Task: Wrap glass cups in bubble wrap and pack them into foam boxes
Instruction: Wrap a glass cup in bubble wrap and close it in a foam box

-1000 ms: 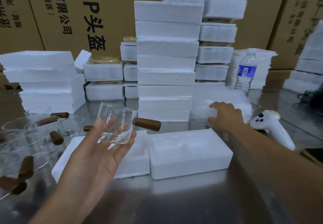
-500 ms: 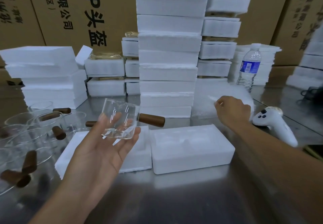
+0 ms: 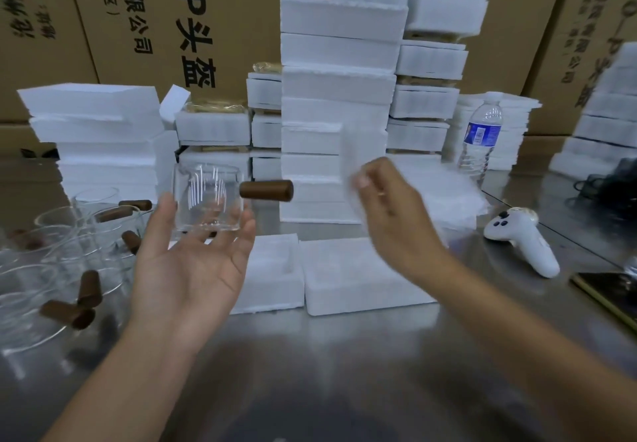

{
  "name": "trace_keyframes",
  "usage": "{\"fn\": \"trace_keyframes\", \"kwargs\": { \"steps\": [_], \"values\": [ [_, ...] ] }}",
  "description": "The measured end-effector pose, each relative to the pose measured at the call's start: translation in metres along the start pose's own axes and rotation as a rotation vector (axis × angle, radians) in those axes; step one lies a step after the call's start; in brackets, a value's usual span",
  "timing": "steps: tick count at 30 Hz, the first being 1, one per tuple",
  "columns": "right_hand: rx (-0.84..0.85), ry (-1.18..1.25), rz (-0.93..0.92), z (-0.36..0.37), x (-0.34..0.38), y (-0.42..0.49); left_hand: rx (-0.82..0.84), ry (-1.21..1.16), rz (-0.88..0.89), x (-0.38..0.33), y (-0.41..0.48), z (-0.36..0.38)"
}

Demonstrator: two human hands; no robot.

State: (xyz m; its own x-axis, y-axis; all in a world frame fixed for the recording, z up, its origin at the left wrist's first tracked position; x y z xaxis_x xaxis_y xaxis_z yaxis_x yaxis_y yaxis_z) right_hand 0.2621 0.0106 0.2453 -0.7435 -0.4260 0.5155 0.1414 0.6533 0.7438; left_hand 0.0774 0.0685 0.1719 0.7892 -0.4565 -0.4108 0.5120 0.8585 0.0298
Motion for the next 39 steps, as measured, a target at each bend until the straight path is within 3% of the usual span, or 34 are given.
{"fn": "trace_keyframes", "kwargs": {
  "steps": [4,10,13,19,23,27,34,39],
  "values": [
    [0.461,-0.155,-0.123,0.073,0.032,-0.038,0.034,-0.089,0.012,-0.006,-0.005,0.004],
    [0.588,-0.437,-0.336,0.108,0.04,-0.071,0.092,-0.122,0.046,-0.016,-0.004,0.007],
    [0.489,-0.398,-0.308,0.098,0.039,-0.068,0.127,-0.059,0.018,-0.013,-0.004,0.008],
    [-0.043,-0.067,0.039,0.034,0.0,-0.047,0.177,0.232,0.023,-0.003,-0.002,0.019],
    [0.004,-0.179,-0.083,0.028,-0.001,-0.045,0.133,0.482,0.063,0.009,-0.002,0.02],
    [0.017,-0.376,-0.209,0.028,0.011,-0.044,0.091,0.585,0.057,0.017,0.001,0.014],
    [0.09,-0.397,-0.165,0.025,0.01,-0.038,0.072,0.701,0.084,0.022,0.003,0.011],
    [-0.075,-0.449,-0.085,-0.004,-0.01,-0.032,-0.031,1.423,0.179,0.034,0.0,0.005]
  ]
}}
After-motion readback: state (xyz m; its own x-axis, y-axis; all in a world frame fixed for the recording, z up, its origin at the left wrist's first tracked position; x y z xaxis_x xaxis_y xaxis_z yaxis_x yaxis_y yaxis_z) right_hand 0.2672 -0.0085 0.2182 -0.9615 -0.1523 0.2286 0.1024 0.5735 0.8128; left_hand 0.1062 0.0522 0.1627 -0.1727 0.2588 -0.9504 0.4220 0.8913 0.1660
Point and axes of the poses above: each hand's wrist, its own y-axis towards the middle knuckle, its own z-axis out of the palm, x = y × z, the point moved 9 cm from there along y, towards the middle knuckle, and after that the axes turned 7 degrees about -z, right-handed, at the moved point
